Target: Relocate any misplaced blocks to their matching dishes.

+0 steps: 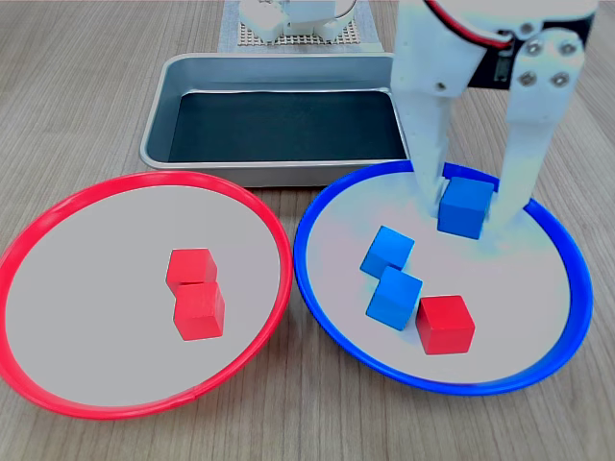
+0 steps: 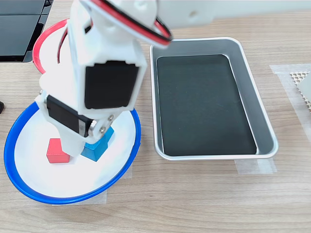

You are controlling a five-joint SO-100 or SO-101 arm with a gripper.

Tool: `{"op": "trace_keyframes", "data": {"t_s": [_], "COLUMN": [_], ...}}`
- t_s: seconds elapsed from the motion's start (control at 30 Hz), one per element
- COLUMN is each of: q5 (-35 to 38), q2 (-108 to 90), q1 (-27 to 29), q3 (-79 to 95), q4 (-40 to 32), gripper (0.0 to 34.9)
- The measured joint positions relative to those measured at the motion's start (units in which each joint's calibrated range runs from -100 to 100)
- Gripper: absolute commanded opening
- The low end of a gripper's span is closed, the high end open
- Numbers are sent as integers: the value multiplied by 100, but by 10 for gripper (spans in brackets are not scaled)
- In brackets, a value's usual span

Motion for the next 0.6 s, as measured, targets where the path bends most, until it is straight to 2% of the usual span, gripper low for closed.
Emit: {"op": "trace_keyframes", "data": {"t_s": [0.1, 0.27, 0.4, 0.6], "q5": [230, 430, 591, 864], "q2": [179, 264, 324, 367], "q1": [-133, -44, -71, 168], "q3": [27, 27, 27, -100], "q4": [163, 171, 171, 171], "gripper": [22, 42, 80, 112]}}
